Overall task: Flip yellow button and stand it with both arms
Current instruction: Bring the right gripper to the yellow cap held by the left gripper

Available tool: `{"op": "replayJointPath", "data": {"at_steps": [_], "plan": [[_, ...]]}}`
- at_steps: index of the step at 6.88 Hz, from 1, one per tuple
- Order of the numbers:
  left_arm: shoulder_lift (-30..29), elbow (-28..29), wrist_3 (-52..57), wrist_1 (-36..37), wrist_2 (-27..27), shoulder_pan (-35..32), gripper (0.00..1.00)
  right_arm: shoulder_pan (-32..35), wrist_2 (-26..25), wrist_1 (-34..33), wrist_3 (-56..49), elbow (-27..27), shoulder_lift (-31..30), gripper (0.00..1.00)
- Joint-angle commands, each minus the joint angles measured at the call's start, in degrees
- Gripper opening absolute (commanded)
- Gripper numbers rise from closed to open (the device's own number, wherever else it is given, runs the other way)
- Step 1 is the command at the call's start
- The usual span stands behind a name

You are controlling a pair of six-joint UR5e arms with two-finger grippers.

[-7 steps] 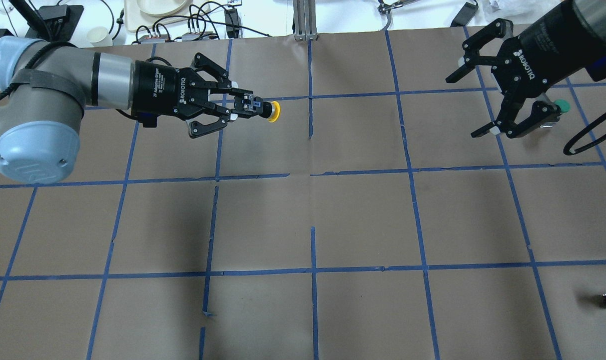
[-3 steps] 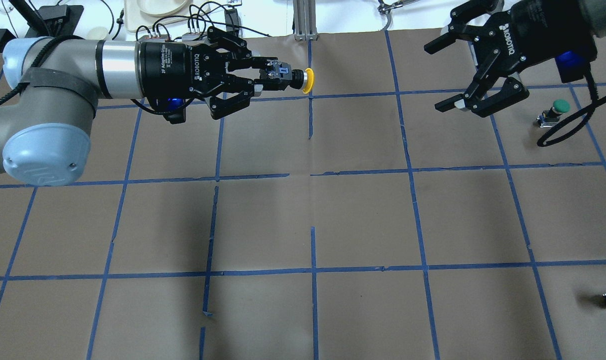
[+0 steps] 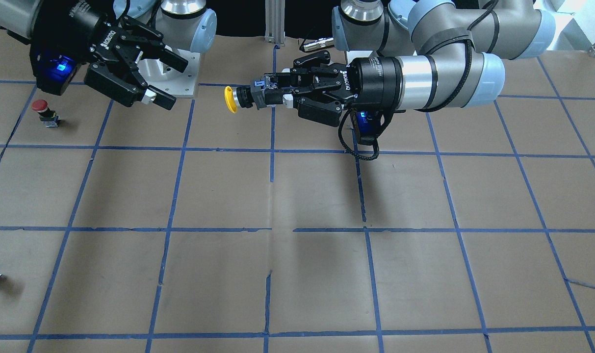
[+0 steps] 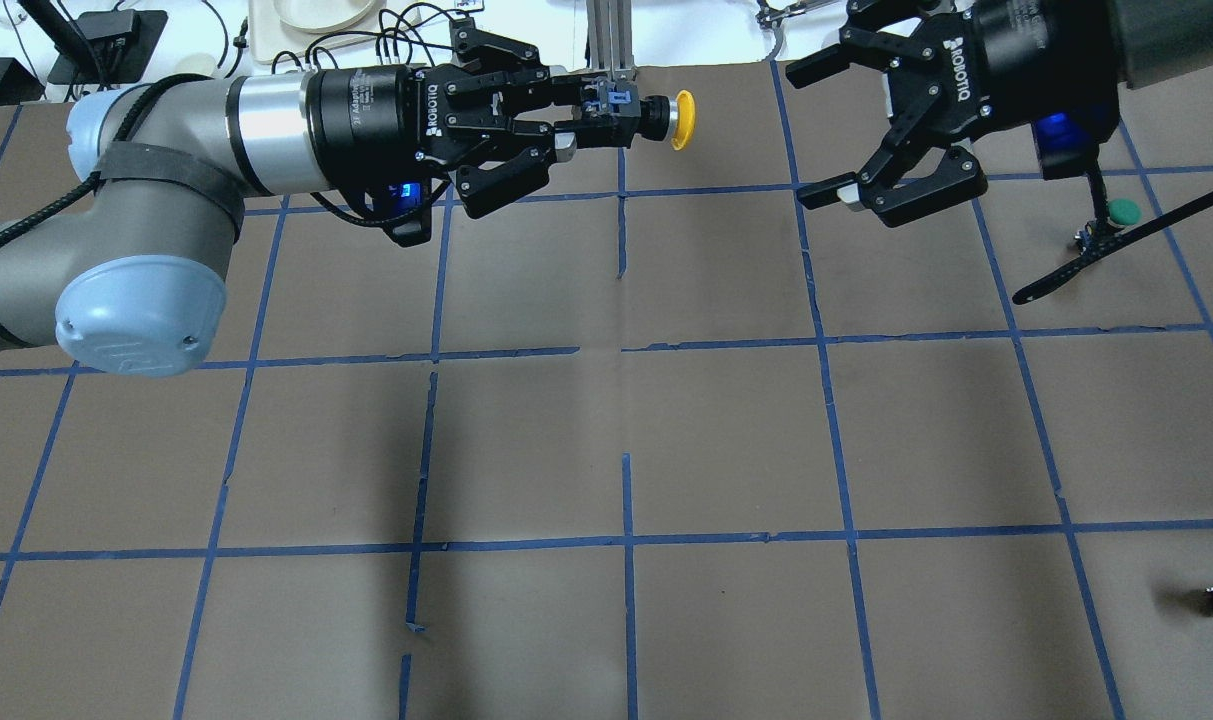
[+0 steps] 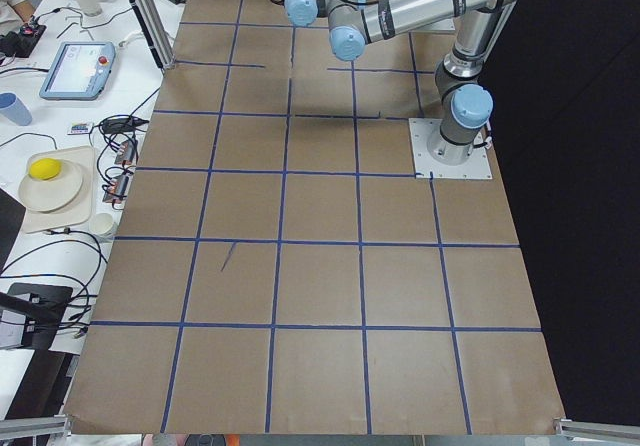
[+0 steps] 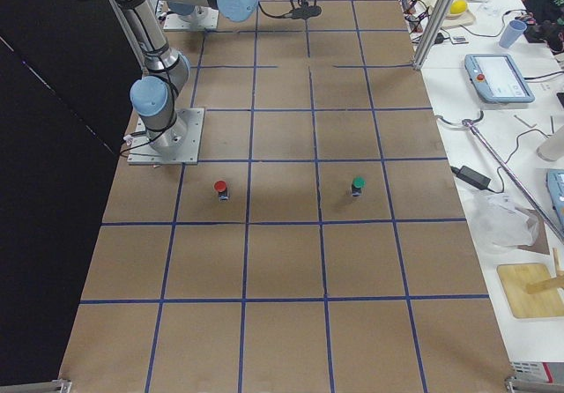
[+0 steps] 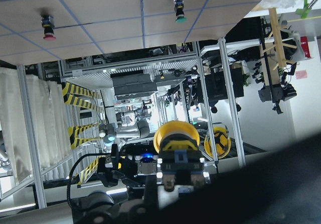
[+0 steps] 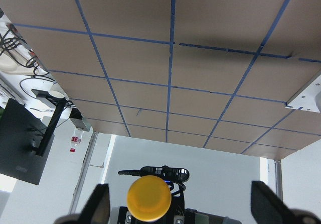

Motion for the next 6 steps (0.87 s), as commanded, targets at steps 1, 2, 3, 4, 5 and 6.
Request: {"op": "replayJointPath", "data": {"at_steps": [1, 2, 3, 4, 5, 6], "plan": [[-0.2, 0.5, -1.2, 0.4, -1.8, -2.0, 0.00, 2.8, 0.4, -3.2, 0.9, -0.3, 0.0, 0.99], [-0.1, 0.4, -1.5, 0.5, -1.5, -2.7, 0.00, 2.9, 0.7, -2.9, 1.2, 0.3, -0.3, 0.99], [0.0, 0.5, -1.5, 0.5, -1.3, -3.2, 0.00, 3.0, 0.7, -2.8, 1.3, 0.2, -0.5, 0.99], [-0.1, 0.2, -1.5, 0.5, -1.2, -3.3, 0.00, 3.0, 2.2, -2.8, 1.5, 0.2, -0.6, 0.99], [0.0, 0.2, -1.5, 0.6, -1.2, -3.3, 0.00, 3.0, 4.2, -2.8, 3.9, 0.3, -0.6, 0.99], [0.3, 0.3, -1.6, 0.6, -1.2, -3.5, 0.00, 3.0, 4.0, -2.8, 4.0, 0.3, -0.5, 0.99]]}}
